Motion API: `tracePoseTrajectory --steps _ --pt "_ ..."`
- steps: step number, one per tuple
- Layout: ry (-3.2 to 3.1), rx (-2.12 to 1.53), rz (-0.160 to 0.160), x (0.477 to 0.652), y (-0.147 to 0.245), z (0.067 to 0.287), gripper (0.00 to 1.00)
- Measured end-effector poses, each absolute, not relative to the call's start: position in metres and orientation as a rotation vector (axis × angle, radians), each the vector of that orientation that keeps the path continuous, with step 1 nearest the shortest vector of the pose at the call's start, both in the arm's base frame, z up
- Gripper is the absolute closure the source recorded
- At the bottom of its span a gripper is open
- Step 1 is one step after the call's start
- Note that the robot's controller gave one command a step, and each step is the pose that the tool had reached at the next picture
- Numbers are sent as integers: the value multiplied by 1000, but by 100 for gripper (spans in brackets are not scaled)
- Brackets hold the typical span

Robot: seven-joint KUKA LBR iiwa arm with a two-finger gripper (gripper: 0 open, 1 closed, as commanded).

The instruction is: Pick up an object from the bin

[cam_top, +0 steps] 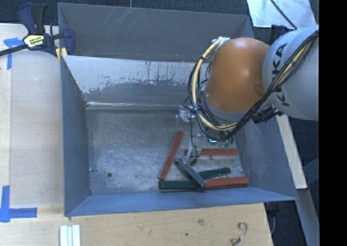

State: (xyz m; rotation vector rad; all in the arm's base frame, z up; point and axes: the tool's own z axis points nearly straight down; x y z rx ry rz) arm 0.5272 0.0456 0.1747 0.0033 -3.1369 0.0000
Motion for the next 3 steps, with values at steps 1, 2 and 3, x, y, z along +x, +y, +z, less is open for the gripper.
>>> tracePoseTrajectory --steps 1,2,3 --pt "-3040 801 0 551 18 70 0" --pt "-3043 800 -1 552 19 71 100" --pt "-3010 941 6 579 6 185 100"
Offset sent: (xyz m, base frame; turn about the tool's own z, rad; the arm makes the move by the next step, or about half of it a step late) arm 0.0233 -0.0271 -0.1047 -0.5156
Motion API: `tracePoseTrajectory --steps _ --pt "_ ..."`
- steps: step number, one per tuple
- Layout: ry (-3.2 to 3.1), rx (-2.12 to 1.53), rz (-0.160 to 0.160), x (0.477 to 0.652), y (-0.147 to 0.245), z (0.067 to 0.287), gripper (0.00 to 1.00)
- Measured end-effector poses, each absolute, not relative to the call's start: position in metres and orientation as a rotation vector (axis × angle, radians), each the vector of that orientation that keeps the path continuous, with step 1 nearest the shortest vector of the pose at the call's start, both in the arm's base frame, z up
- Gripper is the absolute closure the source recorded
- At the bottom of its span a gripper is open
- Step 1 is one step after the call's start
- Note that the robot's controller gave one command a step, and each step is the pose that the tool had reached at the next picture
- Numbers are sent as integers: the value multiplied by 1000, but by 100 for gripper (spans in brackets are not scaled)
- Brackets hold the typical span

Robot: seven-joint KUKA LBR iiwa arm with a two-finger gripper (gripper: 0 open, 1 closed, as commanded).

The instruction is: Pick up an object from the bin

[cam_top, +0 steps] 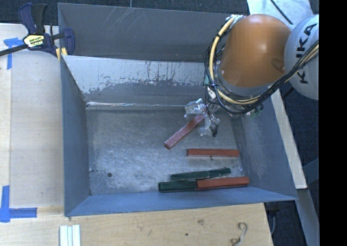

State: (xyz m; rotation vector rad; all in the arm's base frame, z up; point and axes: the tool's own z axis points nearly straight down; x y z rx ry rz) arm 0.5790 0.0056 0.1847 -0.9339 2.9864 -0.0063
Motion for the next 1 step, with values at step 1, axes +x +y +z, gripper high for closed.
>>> tracePoseTrajectory --steps 1 --pt "2944 -1076 -4 589 -20 215 100"
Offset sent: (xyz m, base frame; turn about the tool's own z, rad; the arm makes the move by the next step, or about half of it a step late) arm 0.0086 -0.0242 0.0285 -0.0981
